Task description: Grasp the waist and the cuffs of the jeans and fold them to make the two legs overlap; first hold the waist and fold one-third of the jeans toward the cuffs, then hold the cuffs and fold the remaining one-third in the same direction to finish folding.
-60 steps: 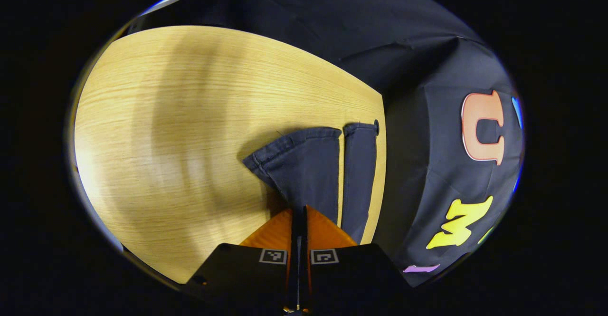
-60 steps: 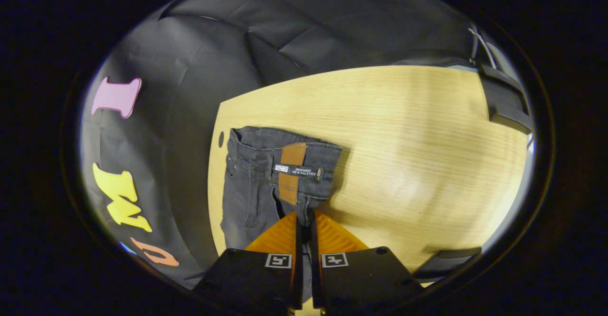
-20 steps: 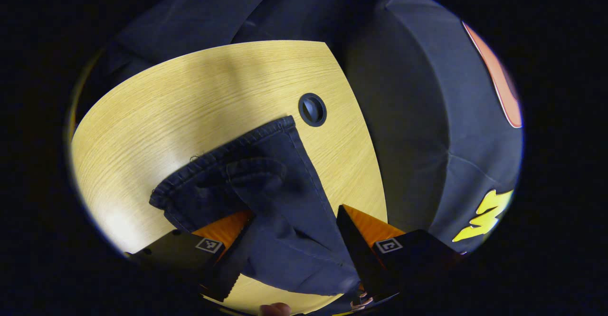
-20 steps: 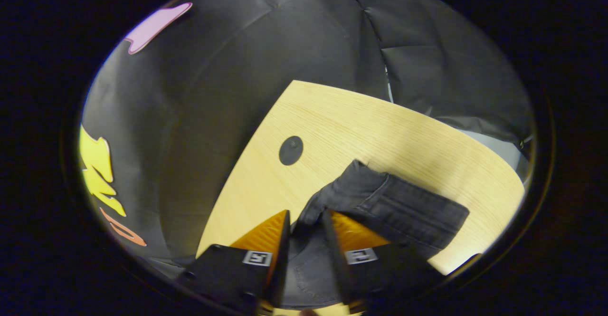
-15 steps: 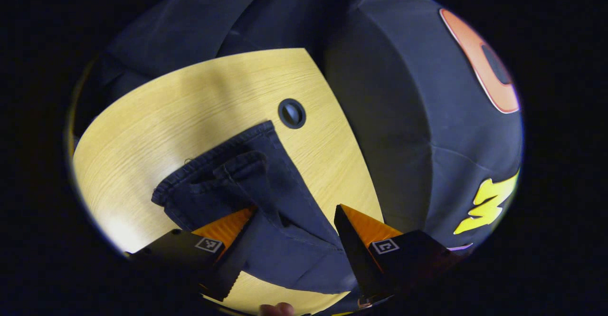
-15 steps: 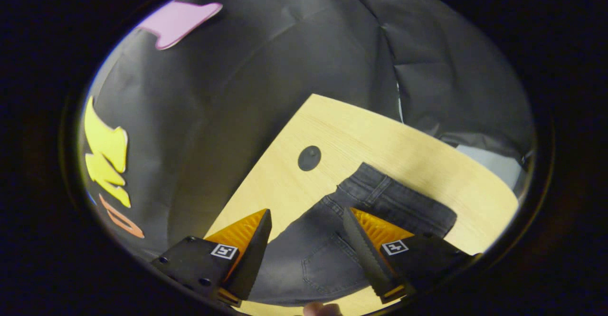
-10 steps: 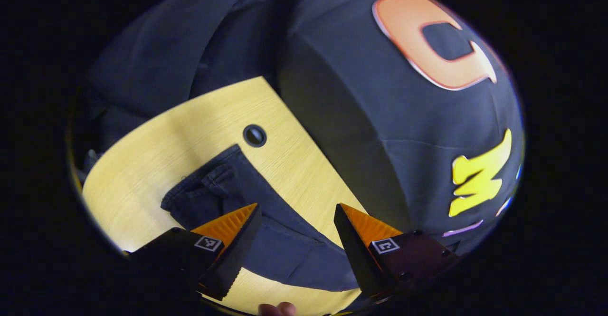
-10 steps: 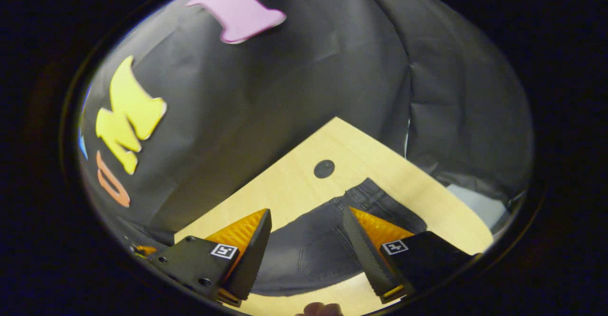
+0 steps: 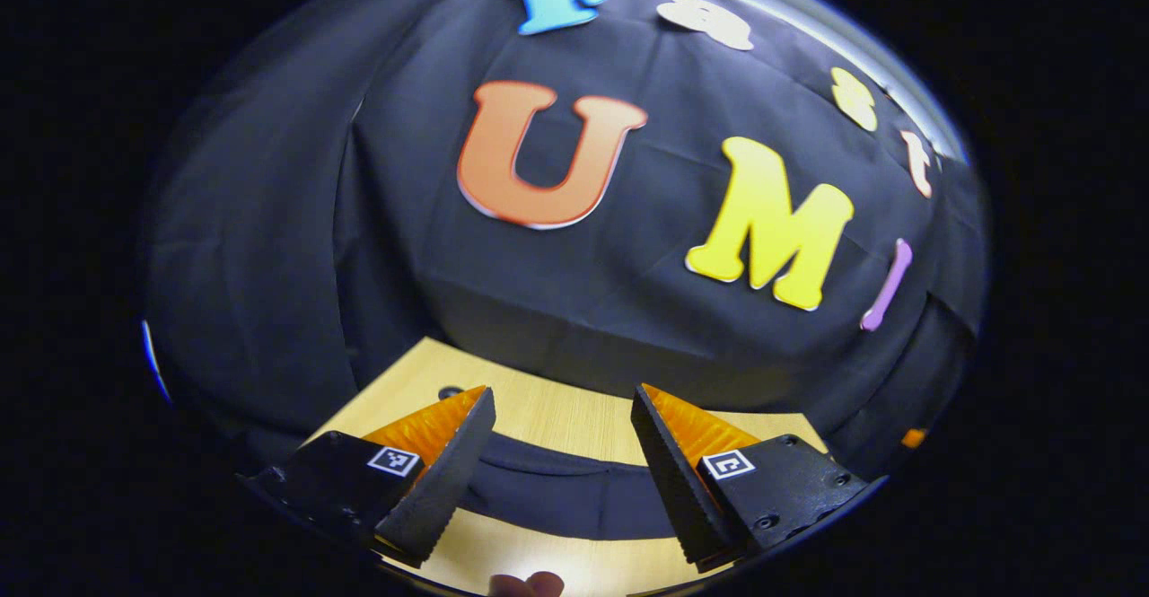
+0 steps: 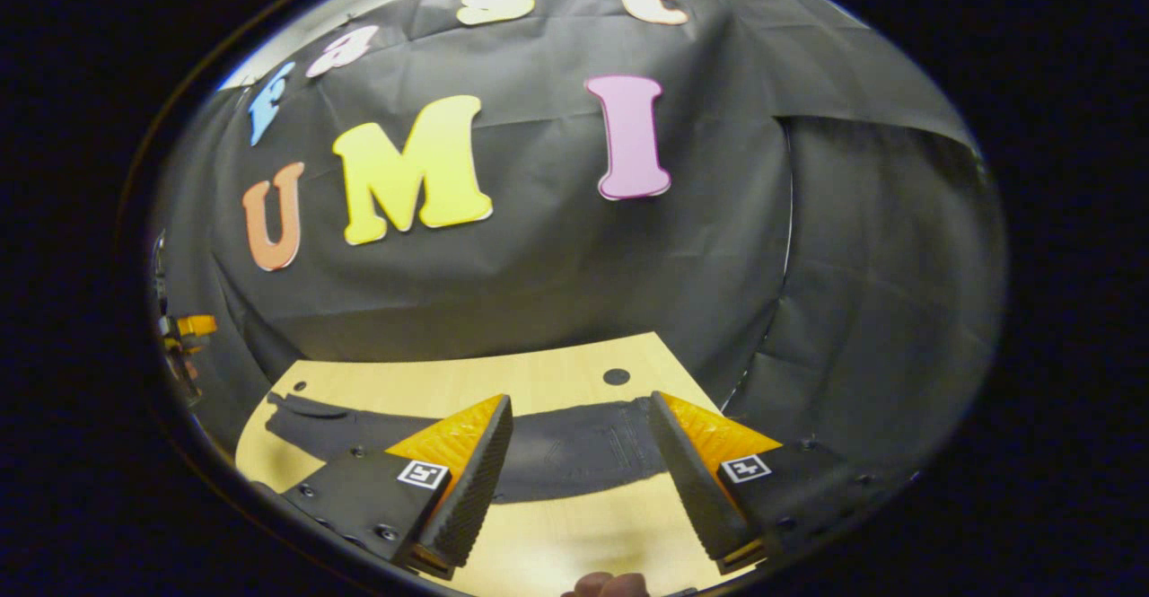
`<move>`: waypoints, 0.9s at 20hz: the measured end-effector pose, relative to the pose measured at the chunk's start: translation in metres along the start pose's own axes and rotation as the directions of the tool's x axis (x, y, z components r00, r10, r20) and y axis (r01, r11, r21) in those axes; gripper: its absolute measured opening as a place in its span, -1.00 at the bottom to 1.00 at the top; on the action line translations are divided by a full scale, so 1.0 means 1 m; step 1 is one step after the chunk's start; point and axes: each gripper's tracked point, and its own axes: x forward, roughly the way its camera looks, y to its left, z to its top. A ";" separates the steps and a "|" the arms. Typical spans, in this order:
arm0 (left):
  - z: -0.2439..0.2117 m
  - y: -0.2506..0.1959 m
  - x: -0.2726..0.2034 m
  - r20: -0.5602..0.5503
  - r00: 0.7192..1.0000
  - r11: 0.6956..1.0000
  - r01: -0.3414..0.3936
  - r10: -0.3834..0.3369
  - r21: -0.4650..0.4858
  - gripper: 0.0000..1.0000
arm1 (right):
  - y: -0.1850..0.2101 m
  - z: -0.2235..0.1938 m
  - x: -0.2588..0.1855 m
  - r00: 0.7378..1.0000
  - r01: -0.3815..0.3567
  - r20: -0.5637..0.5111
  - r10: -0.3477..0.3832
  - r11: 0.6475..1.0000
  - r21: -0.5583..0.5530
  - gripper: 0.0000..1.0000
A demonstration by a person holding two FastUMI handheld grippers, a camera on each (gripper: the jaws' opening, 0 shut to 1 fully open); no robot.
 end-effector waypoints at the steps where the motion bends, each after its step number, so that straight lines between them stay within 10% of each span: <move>1: 0.005 -0.009 -0.011 0.046 0.999 0.999 0.000 -0.002 0.053 0.96 | 0.004 -0.003 -0.014 1.000 -0.007 0.011 0.007 1.000 0.011 0.88; 7: 0.007 -0.051 -0.057 0.135 0.991 0.990 -0.003 -0.016 0.142 0.96 | 0.011 -0.004 -0.075 0.995 0.065 0.071 -0.062 0.998 -0.028 0.89; 18: -0.024 -0.091 -0.076 0.087 0.996 0.980 -0.042 0.025 0.193 0.96 | -0.034 -0.031 -0.002 0.995 0.095 -0.003 -0.095 0.995 0.028 0.94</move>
